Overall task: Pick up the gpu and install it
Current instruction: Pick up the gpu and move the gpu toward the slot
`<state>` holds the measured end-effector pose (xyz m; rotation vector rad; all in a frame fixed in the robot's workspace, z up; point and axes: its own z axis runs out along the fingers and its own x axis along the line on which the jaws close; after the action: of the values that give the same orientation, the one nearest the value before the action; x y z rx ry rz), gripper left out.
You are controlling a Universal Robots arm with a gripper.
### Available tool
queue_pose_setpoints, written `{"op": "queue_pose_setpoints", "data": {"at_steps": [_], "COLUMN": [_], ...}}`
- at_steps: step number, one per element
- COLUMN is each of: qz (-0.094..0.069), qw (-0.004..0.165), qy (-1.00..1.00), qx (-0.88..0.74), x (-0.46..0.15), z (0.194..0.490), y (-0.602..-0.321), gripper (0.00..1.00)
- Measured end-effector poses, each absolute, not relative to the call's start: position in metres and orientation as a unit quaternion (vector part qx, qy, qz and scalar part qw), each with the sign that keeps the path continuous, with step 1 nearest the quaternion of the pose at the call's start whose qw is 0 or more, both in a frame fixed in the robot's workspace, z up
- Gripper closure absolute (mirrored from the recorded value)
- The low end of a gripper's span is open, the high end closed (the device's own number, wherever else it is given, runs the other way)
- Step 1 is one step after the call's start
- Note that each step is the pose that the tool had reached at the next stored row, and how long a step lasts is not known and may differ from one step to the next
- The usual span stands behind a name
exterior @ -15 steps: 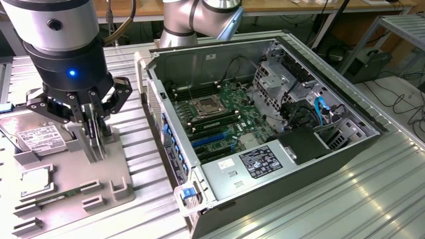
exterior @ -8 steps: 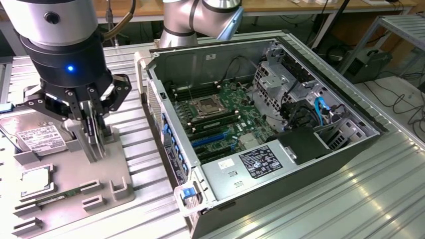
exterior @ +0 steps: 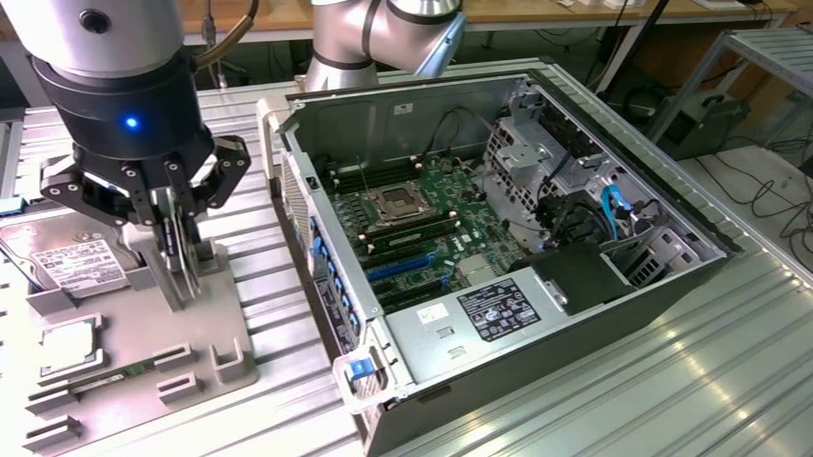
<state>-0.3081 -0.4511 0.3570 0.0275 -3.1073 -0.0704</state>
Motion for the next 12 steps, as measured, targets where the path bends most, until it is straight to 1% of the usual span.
{"op": "queue_pose_setpoints", "data": {"at_steps": [12], "qz": [-0.023], "qw": [0.019], "qy": [-1.0], "qx": [0.009], "x": [-0.3081], "z": [0.3669], "y": [-0.4511], "gripper": [0.72]}}
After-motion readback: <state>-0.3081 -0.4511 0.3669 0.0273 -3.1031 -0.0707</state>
